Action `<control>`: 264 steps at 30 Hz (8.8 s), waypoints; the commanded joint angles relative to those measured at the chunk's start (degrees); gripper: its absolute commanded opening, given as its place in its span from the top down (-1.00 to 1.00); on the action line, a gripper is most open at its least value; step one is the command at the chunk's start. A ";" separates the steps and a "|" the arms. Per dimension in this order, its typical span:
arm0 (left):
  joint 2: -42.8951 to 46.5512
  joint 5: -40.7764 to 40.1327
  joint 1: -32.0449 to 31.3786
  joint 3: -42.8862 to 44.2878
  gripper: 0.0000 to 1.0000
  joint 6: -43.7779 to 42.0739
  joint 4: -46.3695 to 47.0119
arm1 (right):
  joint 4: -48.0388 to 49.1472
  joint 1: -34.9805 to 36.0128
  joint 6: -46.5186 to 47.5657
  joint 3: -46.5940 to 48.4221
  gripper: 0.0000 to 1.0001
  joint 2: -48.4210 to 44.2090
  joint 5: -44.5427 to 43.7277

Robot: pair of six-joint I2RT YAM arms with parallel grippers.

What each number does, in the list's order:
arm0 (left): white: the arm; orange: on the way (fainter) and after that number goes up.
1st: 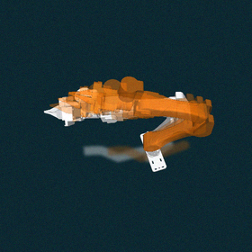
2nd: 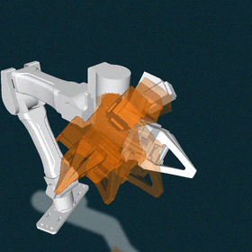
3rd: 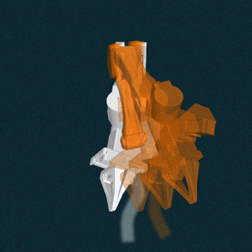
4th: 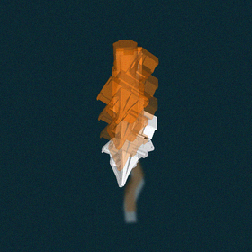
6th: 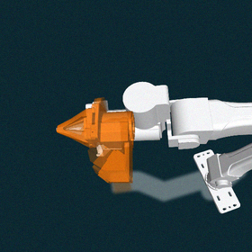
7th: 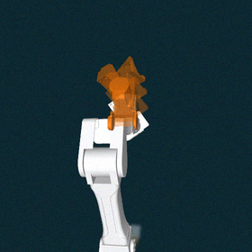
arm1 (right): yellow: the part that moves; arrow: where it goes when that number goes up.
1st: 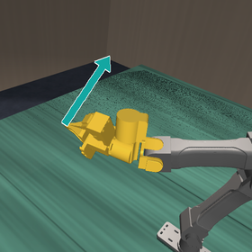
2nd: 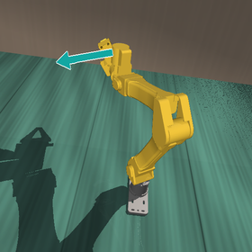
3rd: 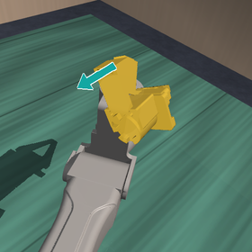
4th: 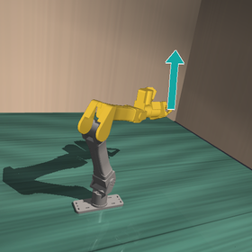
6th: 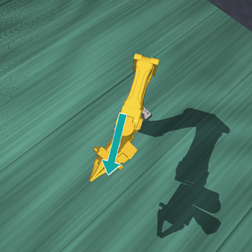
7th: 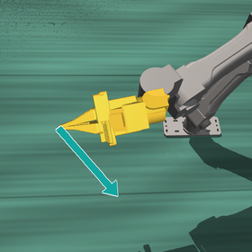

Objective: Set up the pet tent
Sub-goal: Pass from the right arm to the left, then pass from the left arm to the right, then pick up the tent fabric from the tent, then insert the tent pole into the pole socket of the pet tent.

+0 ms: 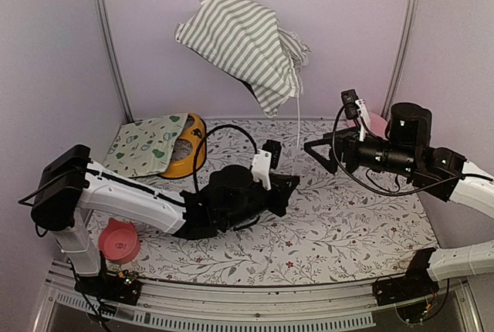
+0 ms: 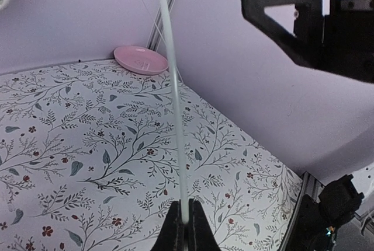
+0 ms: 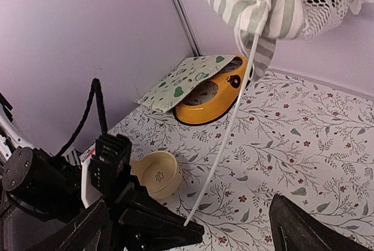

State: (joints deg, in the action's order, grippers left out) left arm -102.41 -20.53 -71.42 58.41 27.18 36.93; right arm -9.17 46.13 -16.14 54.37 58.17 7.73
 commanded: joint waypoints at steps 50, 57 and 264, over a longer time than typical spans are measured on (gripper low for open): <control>-1.90 6.03 4.10 8.24 1.00 -1.96 0.19 | 58.43 17.24 -20.35 -36.15 0.47 23.88 5.49; -1.75 6.30 4.11 8.39 1.00 -2.26 0.89 | 56.81 18.25 -19.76 -35.01 0.53 25.66 5.08; 24.75 -26.75 -16.64 -29.20 1.00 -11.63 -20.02 | 34.20 8.66 -37.68 -5.93 1.00 34.63 39.04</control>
State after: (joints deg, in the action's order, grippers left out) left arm -76.51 -50.94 -84.97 30.37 17.74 21.08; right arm 19.94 56.34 -47.53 48.62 93.41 49.52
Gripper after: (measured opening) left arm 0.018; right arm 0.024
